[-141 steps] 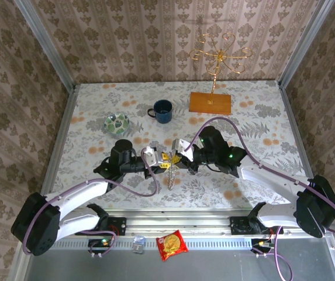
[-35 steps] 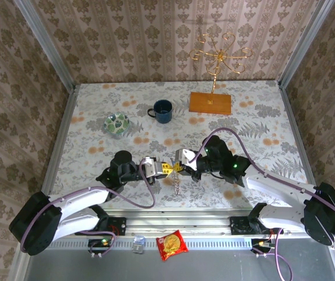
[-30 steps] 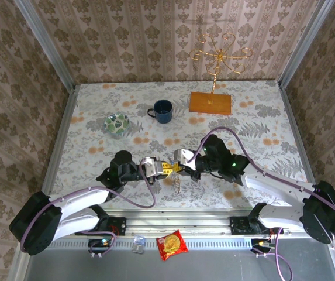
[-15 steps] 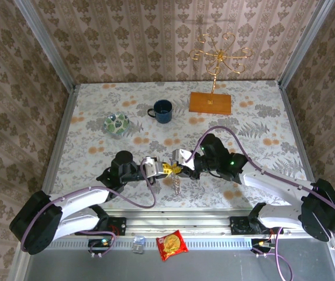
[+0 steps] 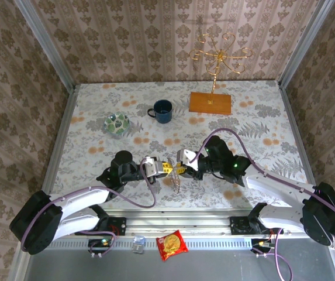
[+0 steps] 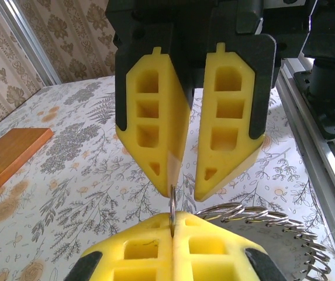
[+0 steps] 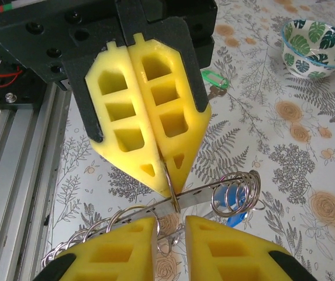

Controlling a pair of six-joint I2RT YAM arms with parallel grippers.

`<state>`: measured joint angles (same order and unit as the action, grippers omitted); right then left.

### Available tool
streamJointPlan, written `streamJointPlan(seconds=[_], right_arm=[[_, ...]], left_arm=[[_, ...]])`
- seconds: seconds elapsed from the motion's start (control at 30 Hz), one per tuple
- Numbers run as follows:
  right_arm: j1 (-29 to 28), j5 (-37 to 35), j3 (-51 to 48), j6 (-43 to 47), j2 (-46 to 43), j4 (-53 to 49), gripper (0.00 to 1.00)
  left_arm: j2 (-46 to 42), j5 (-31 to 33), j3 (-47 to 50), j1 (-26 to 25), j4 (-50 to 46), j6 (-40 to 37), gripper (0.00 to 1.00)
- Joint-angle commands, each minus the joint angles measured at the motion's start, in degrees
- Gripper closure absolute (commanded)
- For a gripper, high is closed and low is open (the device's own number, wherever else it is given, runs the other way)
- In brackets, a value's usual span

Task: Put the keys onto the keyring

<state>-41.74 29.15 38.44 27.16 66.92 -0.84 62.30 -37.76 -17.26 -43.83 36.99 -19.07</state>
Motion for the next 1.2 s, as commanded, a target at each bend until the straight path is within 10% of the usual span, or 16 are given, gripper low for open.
streamJointPlan(seconds=[0.0,0.47,0.97,1.17], right_arm=[[-0.14,0.46,0.15,-0.74,0.50,2.34,0.80],[-0.93,2.65,2.20,-0.30,2.80,1.68,1.00],[-2.96,3.04,5.77,2.77,5.02,-4.51,1.00],[-2.13,-1.01,2.75,3.20,1.99,-3.27,0.84]], left_arm=[[0.36,-1.26,0.36,-0.29,3.73,0.41,1.00],[2.03,-2.25,0.21,-0.29,5.82,1.38,1.00],[2.12,-0.56,-0.16,-0.29,5.50,1.08,0.96],[1.52,-0.39,0.39,-0.29,4.94,0.61,1.00]])
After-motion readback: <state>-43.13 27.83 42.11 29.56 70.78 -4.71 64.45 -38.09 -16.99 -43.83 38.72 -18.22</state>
